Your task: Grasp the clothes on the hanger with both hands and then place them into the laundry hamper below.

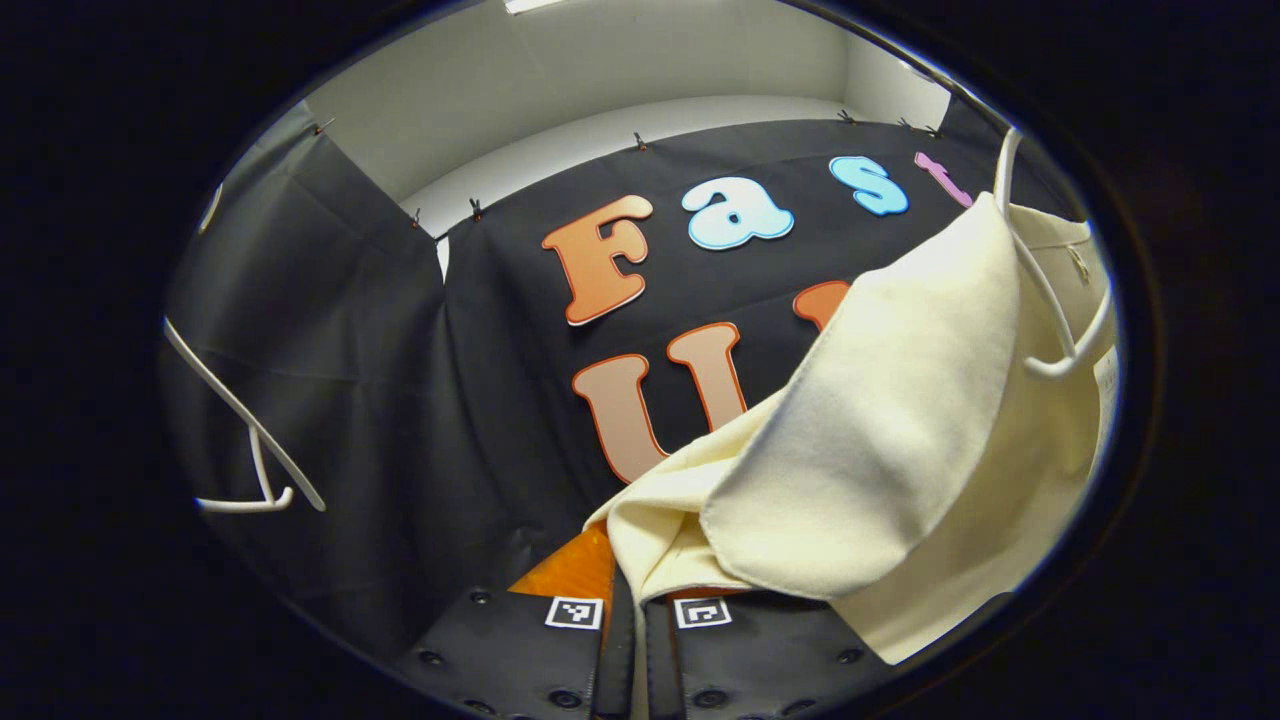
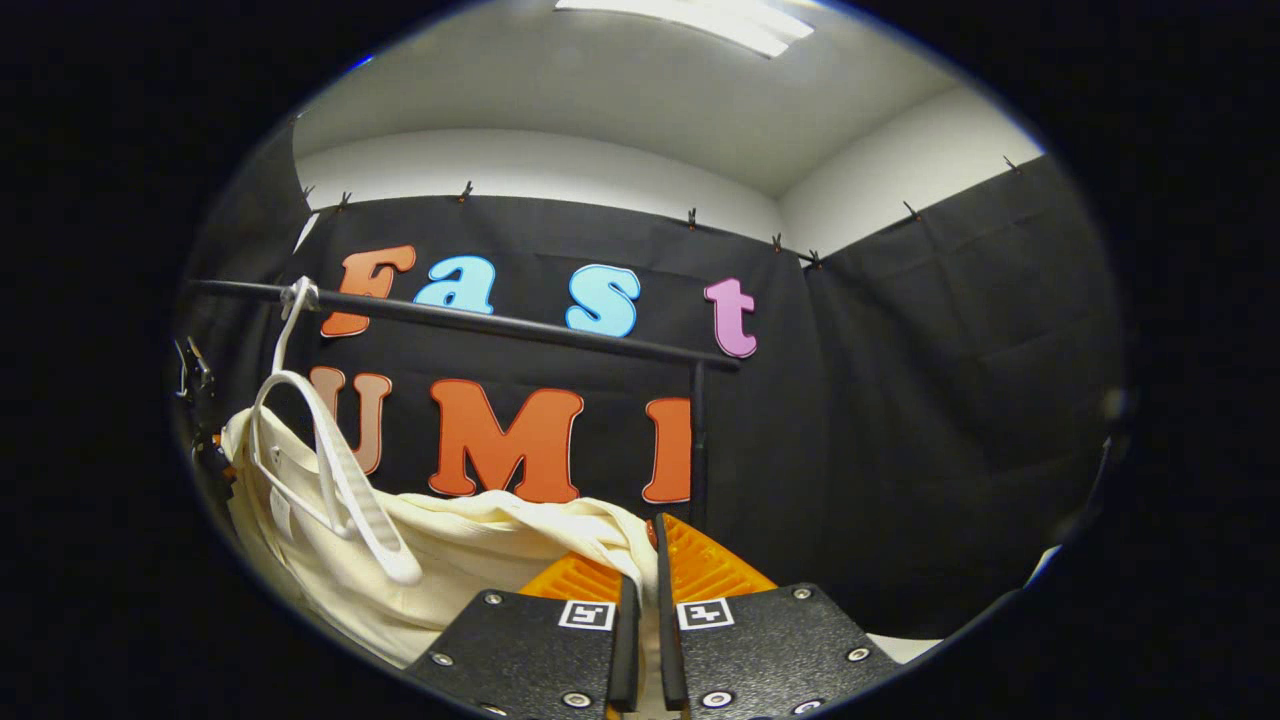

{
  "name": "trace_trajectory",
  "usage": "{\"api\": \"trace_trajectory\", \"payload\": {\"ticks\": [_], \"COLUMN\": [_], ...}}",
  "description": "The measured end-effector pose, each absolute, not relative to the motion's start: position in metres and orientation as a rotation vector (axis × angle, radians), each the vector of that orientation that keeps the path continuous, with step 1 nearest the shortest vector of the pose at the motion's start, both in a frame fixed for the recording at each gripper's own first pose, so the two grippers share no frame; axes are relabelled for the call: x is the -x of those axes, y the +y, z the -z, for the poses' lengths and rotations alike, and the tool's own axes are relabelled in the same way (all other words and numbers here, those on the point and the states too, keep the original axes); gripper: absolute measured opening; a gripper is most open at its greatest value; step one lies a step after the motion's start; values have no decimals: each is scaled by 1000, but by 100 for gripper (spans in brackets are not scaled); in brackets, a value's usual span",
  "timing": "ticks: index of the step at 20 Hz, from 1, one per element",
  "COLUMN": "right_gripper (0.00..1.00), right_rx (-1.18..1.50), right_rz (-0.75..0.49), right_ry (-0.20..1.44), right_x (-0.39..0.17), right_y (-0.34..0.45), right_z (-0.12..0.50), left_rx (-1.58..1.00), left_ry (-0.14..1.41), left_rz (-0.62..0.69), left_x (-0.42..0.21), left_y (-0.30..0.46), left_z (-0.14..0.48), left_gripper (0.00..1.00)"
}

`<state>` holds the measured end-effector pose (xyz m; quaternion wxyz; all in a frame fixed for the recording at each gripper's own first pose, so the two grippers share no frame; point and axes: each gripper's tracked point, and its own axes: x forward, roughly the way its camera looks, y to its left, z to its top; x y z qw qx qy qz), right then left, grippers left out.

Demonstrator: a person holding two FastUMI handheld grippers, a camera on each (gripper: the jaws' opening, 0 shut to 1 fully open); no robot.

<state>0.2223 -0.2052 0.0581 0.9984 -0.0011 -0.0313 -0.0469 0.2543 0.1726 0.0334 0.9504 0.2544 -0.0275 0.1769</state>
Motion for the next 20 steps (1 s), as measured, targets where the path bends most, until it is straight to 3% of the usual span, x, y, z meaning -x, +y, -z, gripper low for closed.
{"api": "trace_trajectory", "payload": {"ticks": [10,20], "right_gripper": [8,8], "right_rx": [-9,-70], "right_rz": [33,-10], "right_ry": [3,5], "right_x": [-184,-124], "right_y": [-179,-149], "right_z": [-4,-6], "left_rx": [-519,-488], "left_ry": [45,59], "left_rz": [-393,-400], "left_x": [-233,-147], "left_y": [201,215], "left_z": [0,18], "left_gripper": [12,12]}}
